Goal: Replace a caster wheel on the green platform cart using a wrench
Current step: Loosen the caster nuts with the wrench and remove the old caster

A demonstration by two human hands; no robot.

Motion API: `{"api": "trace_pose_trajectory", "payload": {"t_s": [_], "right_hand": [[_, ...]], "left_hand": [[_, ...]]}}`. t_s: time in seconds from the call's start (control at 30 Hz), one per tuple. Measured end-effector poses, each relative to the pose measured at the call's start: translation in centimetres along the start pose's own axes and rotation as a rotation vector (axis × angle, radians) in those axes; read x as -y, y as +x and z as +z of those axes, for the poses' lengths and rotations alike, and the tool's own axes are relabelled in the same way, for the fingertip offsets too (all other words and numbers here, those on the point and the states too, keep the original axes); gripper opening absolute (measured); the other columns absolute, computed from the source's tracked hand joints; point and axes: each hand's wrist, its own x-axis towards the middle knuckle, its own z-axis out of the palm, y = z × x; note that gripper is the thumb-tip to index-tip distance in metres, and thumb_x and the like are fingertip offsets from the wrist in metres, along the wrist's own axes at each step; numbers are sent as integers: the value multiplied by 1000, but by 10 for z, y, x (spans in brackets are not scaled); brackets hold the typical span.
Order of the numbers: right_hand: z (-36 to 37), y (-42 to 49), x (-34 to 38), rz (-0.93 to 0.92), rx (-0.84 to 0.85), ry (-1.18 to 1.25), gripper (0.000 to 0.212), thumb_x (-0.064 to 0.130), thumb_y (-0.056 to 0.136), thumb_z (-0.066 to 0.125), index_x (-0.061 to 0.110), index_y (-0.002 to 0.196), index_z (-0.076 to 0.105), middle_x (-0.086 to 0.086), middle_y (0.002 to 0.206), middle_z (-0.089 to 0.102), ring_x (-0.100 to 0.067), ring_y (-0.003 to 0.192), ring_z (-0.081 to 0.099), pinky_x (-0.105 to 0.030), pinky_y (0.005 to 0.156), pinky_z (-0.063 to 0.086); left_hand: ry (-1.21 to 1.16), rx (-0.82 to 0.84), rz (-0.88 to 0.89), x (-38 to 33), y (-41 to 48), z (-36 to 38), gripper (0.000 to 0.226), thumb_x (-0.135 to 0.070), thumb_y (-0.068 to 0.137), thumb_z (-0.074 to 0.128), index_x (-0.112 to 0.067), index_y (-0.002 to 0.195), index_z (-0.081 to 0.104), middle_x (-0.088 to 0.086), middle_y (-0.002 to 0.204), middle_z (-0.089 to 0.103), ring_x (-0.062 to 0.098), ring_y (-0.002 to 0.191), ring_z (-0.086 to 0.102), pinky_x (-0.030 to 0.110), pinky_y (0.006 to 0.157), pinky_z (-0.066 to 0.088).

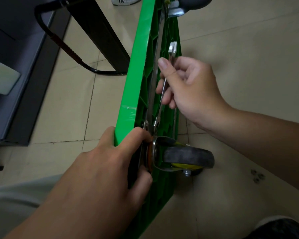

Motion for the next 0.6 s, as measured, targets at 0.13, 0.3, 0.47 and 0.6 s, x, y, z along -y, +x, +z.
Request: {"api": "trace_pose_trajectory", "payload": {"t_s": [0.13,0.3,0.47,0.6], "right_hand": [[0,-18,12,-225,120,-41,14,21,105,57,11,96,62,-8,72,69,-18,45,61,-19,45,44],[-2,-32,18,-447,185,-94,12,17,102,59,8,96,61,-6,72,69,-16,48,63,-16,49,45],[-16,-8,9,-15,-101,81,20,24,106,55,12,92,61,-5,68,69,-14,47,58,-22,42,44],[-19,-1,-14,279,-175,167,27,27,106,55,7,88,58,-5,63,67,-9,43,55,-18,41,42]], "left_hand": [[67,-67,9,-13,-8,-14,39,-54,76,47,-51,116,48,-9,90,49,14,48,54,33,39,48],[0,-66,-2,-21,-7,-16,45,-63,78,39,-61,122,29,-13,104,41,13,68,59,31,61,49],[46,-90,12,-21,-3,-13,41,-61,81,39,-64,120,24,-16,106,38,8,67,49,17,56,35],[23,-93,2,-20,-7,-13,41,-61,81,39,-64,120,24,-15,106,38,9,69,53,23,59,44]]}}
